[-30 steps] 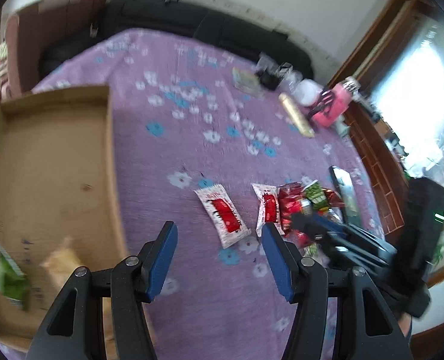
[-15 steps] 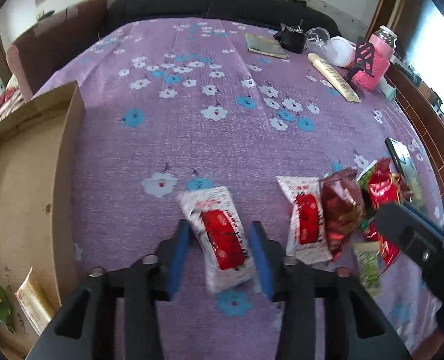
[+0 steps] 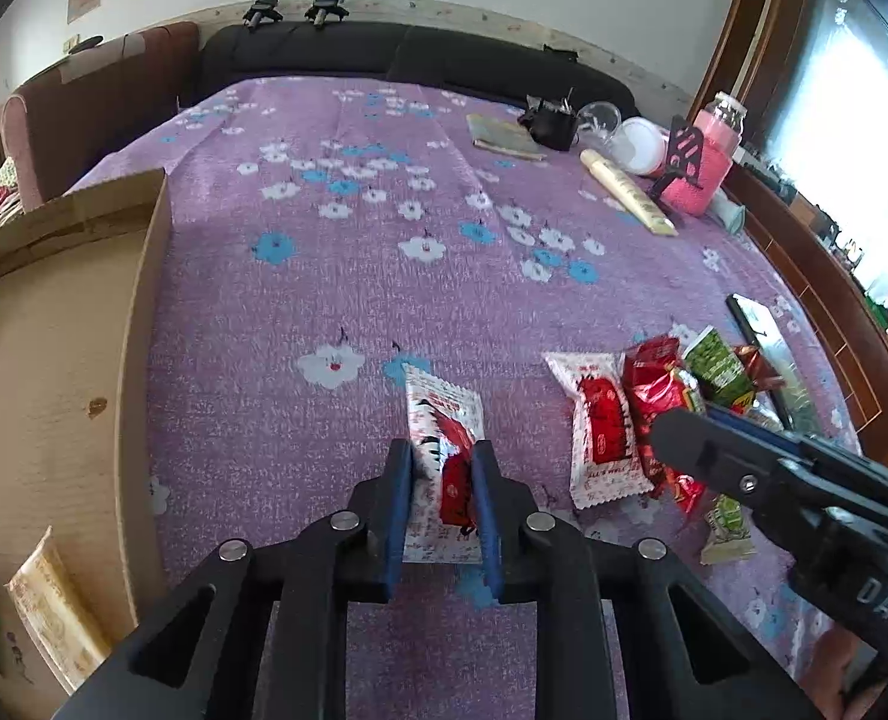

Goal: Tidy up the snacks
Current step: 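Grasp the white-red sachet with the left gripper while the right grasps the red packet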

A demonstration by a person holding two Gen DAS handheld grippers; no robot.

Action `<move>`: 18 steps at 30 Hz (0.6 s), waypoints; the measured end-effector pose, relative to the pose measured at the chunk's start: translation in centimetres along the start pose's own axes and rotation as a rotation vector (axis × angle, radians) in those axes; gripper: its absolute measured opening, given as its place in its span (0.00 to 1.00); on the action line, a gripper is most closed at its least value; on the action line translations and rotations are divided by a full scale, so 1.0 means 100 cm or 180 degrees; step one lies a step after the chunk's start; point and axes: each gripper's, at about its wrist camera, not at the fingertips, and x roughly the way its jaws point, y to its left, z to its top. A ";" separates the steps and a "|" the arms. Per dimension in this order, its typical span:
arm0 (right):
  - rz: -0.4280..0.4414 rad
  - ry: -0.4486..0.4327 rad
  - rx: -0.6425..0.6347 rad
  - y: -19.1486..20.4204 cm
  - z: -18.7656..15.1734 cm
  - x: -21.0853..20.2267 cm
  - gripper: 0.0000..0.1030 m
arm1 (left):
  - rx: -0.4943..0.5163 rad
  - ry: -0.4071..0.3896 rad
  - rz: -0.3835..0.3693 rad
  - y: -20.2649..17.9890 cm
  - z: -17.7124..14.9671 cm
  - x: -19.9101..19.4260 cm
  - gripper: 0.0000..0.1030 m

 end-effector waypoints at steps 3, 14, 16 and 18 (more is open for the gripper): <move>0.0007 -0.0019 0.0015 -0.001 0.000 -0.001 0.18 | 0.0015 -0.0046 -0.0019 0.000 0.000 -0.003 0.17; 0.0001 0.0007 0.0066 -0.006 0.000 0.000 0.18 | 0.0211 0.0082 0.0060 -0.012 -0.004 0.005 0.37; 0.0009 0.0009 0.0079 -0.007 0.000 0.000 0.18 | 0.0412 0.0040 0.0206 -0.022 -0.008 0.006 0.36; 0.0006 0.0009 0.0090 -0.007 0.000 0.000 0.18 | 0.0541 -0.0005 0.0337 -0.027 -0.010 0.008 0.25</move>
